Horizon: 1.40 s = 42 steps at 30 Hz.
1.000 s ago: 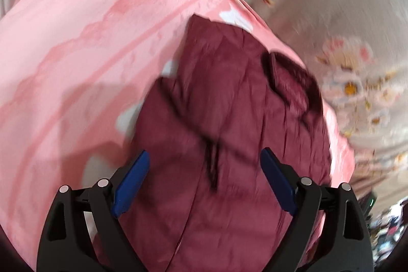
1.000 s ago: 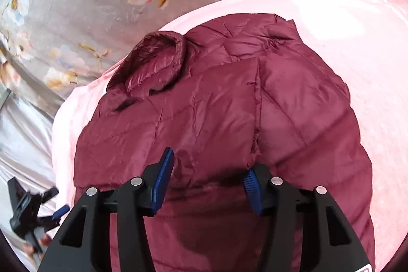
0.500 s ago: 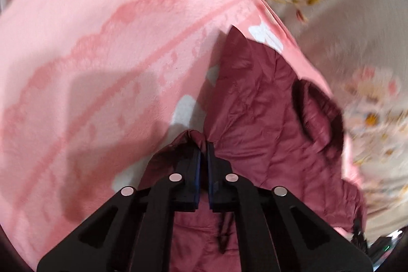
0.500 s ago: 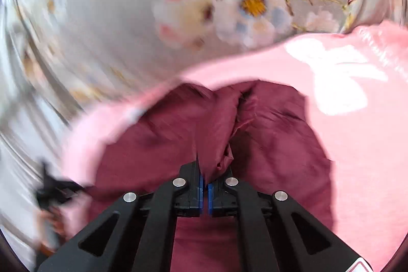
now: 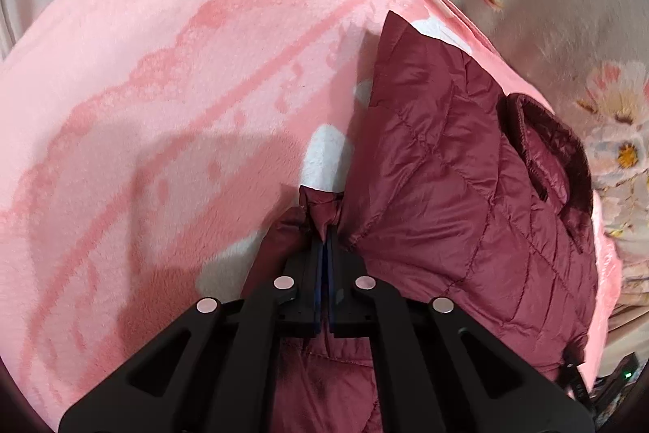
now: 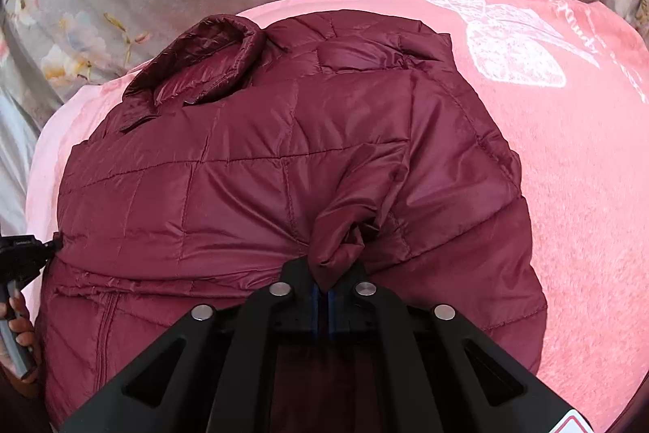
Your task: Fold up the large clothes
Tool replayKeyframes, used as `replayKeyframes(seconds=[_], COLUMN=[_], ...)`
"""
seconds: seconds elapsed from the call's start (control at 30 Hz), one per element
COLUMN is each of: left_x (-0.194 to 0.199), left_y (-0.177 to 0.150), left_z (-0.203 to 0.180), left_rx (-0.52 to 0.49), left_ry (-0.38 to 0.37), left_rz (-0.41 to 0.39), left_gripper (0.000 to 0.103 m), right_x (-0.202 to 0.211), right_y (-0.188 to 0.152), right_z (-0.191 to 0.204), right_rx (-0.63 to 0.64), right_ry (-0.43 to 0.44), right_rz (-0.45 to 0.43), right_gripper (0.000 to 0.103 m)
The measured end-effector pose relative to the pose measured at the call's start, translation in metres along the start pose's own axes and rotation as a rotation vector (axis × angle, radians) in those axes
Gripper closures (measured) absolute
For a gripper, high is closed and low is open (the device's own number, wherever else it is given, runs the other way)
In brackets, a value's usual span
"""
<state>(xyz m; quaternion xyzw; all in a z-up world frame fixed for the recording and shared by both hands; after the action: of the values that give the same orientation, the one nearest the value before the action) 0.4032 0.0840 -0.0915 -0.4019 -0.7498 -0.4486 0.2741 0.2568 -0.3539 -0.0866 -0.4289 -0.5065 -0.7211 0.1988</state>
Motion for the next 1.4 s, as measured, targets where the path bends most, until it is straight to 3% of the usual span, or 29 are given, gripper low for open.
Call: replayKeyframes(seconds=[0.07, 0.13, 0.23, 0.27, 0.4, 0.5, 0.53, 0.63, 0.87, 1.17, 1.4], left_x=[0.006, 0.016, 0.041, 0.048, 0.054, 0.034, 0.024, -0.006, -0.033, -0.036, -0.035], left_y=[-0.003, -0.007, -0.012, -0.012, -0.011, -0.019, -0.023, -0.041, -0.065, -0.077, -0.078], left_z=[-0.006, -0.013, -0.033, -0.042, -0.090, -0.122, -0.130, -0.143, -0.137, -0.137, -0.136], left_rx=[-0.054, -0.114, -0.241, -0.268, -0.331, -0.378, -0.391, -0.417, -0.434, -0.497, -0.508], left_ry=[0.035, 0.067, 0.137, 0.142, 0.064, 0.038, 0.039, 0.042, 0.071, 0.106, 0.114], left_rz=[0.004, 0.008, -0.027, -0.042, -0.053, -0.020, -0.001, 0.064, 0.053, -0.046, -0.074], left_gripper=[0.101, 0.100, 0.099, 0.094, 0.079, 0.077, 0.077, 0.077, 0.077, 0.077, 0.077], right_x=[0.013, 0.030, 0.057, 0.065, 0.079, 0.069, 0.059, 0.026, -0.016, -0.014, -0.014], right_y=[-0.004, -0.007, 0.003, 0.009, 0.032, 0.037, 0.035, 0.024, 0.005, -0.006, -0.006], right_z=[-0.004, -0.010, -0.009, -0.005, 0.030, 0.077, 0.095, 0.124, 0.133, 0.132, 0.132], right_rx=[-0.001, -0.005, 0.037, 0.046, 0.089, 0.181, 0.221, 0.277, 0.299, 0.317, 0.316], right_ry=[-0.004, -0.038, -0.125, -0.144, -0.092, -0.014, 0.010, 0.039, 0.001, -0.023, -0.020], right_rz=[0.003, -0.017, -0.105, -0.137, -0.202, -0.181, -0.156, -0.079, -0.025, -0.068, -0.070], right_gripper=[0.097, 0.083, 0.078, 0.078, 0.070, 0.071, 0.079, 0.091, 0.094, 0.094, 0.093])
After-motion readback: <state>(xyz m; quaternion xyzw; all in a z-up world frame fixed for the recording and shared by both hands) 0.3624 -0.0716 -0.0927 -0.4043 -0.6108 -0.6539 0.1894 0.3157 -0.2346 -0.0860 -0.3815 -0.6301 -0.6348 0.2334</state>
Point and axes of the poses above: each gripper's, at about its wrist camera, not at the fingertips, and x roughly against the way its jaws point, z to its left, y to its top, the point moved 5 cm from there along -x, roughly the way its jaws point, and after that the axes turned 9 degrees about -y, right-handed, at the moved point
